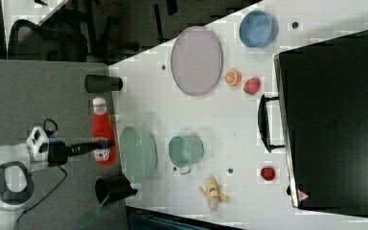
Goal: Pick Ketchup from the table and place it in strainer.
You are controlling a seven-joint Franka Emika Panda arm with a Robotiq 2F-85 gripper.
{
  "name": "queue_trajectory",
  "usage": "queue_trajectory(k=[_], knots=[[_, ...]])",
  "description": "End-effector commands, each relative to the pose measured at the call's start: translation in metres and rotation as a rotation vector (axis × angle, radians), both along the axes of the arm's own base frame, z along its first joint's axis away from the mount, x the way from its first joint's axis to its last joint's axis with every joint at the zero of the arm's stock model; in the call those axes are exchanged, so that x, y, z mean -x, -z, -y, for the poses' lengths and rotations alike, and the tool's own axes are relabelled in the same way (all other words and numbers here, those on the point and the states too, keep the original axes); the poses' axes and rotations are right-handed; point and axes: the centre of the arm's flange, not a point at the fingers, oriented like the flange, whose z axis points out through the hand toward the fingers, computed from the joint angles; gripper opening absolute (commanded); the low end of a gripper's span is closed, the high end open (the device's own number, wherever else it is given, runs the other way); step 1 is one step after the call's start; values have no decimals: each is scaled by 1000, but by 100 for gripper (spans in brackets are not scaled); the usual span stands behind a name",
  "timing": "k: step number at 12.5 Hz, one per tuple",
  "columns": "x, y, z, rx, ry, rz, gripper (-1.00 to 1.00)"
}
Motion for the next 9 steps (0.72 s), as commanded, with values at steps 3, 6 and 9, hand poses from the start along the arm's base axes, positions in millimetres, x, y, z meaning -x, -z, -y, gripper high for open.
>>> queue_trajectory(k=[3,6,9], knots=[[42,65,-110,-123,245,-32,24],[52,119,-145,-189,312,-111,52],[48,152,-154,-235,318,-139,100]])
